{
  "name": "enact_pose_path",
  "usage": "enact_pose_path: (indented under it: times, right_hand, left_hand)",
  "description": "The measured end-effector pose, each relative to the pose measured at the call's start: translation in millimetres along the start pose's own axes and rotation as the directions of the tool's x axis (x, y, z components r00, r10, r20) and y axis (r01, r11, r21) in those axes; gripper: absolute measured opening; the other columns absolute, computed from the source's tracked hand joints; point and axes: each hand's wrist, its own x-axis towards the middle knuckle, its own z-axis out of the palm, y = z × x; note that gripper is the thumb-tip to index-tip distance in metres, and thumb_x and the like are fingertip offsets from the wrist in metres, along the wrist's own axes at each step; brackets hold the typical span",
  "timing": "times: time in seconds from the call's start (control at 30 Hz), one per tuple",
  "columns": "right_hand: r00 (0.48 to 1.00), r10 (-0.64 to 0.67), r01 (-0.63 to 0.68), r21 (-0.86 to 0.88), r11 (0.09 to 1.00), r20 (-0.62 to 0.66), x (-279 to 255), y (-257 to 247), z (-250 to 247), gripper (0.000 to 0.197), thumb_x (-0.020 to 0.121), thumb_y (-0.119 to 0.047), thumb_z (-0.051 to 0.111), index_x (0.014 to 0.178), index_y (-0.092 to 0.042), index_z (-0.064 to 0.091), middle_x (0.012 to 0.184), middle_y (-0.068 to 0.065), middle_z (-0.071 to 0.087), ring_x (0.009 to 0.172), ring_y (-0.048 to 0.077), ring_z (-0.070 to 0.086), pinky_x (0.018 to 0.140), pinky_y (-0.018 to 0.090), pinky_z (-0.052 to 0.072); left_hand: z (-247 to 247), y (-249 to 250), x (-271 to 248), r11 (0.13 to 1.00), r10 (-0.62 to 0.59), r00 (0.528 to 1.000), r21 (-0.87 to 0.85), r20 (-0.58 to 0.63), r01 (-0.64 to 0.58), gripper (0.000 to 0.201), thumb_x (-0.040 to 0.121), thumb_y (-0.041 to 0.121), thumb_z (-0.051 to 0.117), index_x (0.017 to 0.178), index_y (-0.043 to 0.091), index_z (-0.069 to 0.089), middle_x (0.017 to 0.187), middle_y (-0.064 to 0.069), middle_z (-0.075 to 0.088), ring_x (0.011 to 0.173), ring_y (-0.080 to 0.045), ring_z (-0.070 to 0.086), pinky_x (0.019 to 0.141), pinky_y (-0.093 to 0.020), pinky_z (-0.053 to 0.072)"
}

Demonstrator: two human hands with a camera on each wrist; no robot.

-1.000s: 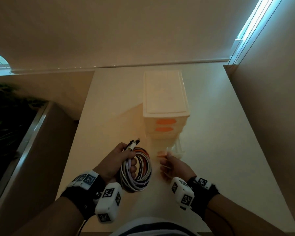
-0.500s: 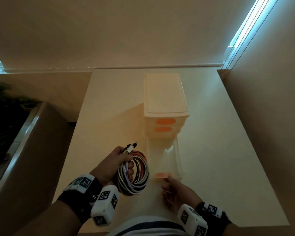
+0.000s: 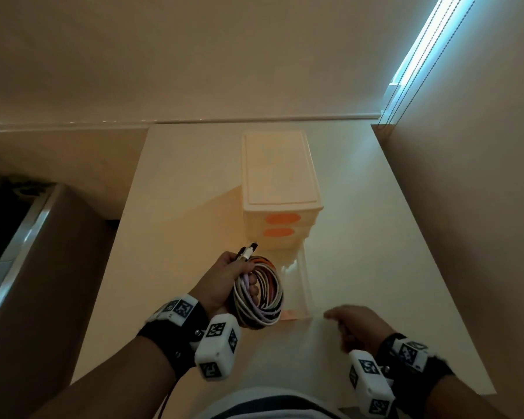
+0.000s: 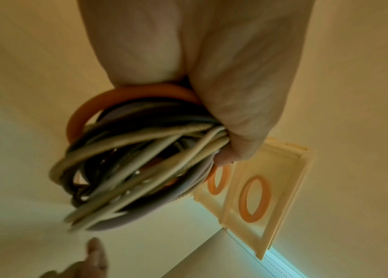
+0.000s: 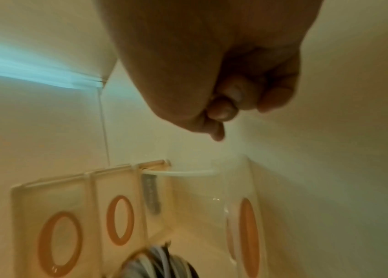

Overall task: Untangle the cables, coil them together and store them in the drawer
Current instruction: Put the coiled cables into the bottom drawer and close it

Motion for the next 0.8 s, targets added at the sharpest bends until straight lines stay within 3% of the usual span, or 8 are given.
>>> enact_pose_path:
  times: [0.13,0.2,0.27,0.37,0.5,0.57,0.67,0.8]
  right_hand:
    - [0.891,-0.430,0.426,-0.060,0.903,-0.148,14,-25,-7,0.016,0.098,-0.026,0.063,0.113,-0.021,0.065,0.092,0.008,0.062,0.071,0.019,0.062,0.072,0.041,0.057]
    - [0.791,-0.610,0.596,-0.170,0.785,-0.048,17,-35,-4,0.036,0.094,-0.039,0.064,0.129,-0.033,0.057,0.113,0.000,0.060,0.095,0.012,0.065,0.084,0.035,0.057]
    - [0.695,-0.713,0.709,-0.251,0.659,0.092,20,-38,-1,0.061,0.088,-0.057,0.061,0.144,-0.039,0.044,0.130,-0.011,0.047,0.117,0.001,0.053,0.092,0.021,0.048]
    - [0.603,-0.749,0.787,-0.363,0.499,0.274,27,-35,6,0.077,0.083,-0.078,0.050,0.150,-0.048,0.029,0.152,-0.017,0.030,0.141,-0.003,0.030,0.111,0.022,0.034]
    - [0.586,-0.724,0.803,-0.381,0.458,0.363,36,-27,13,0.076,0.086,-0.077,0.048,0.152,-0.051,0.024,0.162,-0.021,0.017,0.149,-0.001,0.019,0.120,0.038,0.031]
    - [0.575,-0.719,0.813,-0.372,0.449,0.389,35,-24,14,0.075,0.086,-0.078,0.045,0.153,-0.053,0.021,0.163,-0.023,0.015,0.149,-0.001,0.018,0.120,0.040,0.032]
    - [0.563,-0.726,0.823,-0.353,0.445,0.395,34,-22,13,0.077,0.085,-0.081,0.044,0.153,-0.054,0.020,0.163,-0.021,0.016,0.149,0.000,0.019,0.120,0.042,0.032]
    - [0.540,-0.729,0.840,-0.322,0.436,0.421,31,-21,9,0.083,0.079,-0.085,0.050,0.150,-0.060,0.017,0.163,-0.024,0.015,0.150,0.001,0.019,0.119,0.045,0.031]
  left_hand:
    - [27,-3,33,0.993,0.008,0.999,0.115,-0.041,-0.003,0.024,0.097,0.005,0.059,0.100,0.014,0.037,0.068,-0.019,0.051,0.053,-0.029,0.053,0.057,-0.041,0.051]
    - [40,-4,44,0.980,0.022,0.999,0.199,-0.041,-0.013,0.026,0.094,0.008,0.063,0.107,0.010,0.040,0.070,-0.021,0.053,0.055,-0.031,0.056,0.060,-0.043,0.052]
    - [50,-5,52,0.957,0.016,0.998,0.291,-0.062,0.002,0.032,0.091,0.011,0.065,0.113,0.002,0.044,0.072,-0.021,0.056,0.054,-0.031,0.060,0.058,-0.039,0.054]
    - [55,-4,59,0.895,-0.017,0.988,0.438,-0.154,0.084,0.033,0.093,0.022,0.065,0.113,0.000,0.050,0.081,-0.016,0.062,0.055,-0.021,0.063,0.055,-0.024,0.050]
    - [47,-4,64,0.695,-0.030,0.987,0.707,-0.156,0.133,0.040,0.100,0.041,0.053,0.115,0.004,0.061,0.090,0.000,0.061,0.067,-0.008,0.060,0.046,-0.011,0.040]
    - [48,-4,67,0.692,-0.042,0.987,0.708,-0.155,0.141,0.042,0.099,0.044,0.052,0.118,0.007,0.062,0.100,-0.002,0.063,0.078,-0.011,0.060,0.056,-0.018,0.044]
    - [52,-5,66,0.710,-0.070,0.986,0.687,-0.151,0.156,0.028,0.100,0.039,0.054,0.097,0.013,0.065,0.089,-0.002,0.064,0.076,-0.016,0.062,0.067,-0.025,0.048]
    - [44,-15,62,0.779,-0.208,0.970,0.577,-0.129,0.244,0.023,0.091,0.034,0.067,0.077,0.016,0.071,0.083,-0.009,0.070,0.099,-0.038,0.066,0.104,-0.050,0.049]
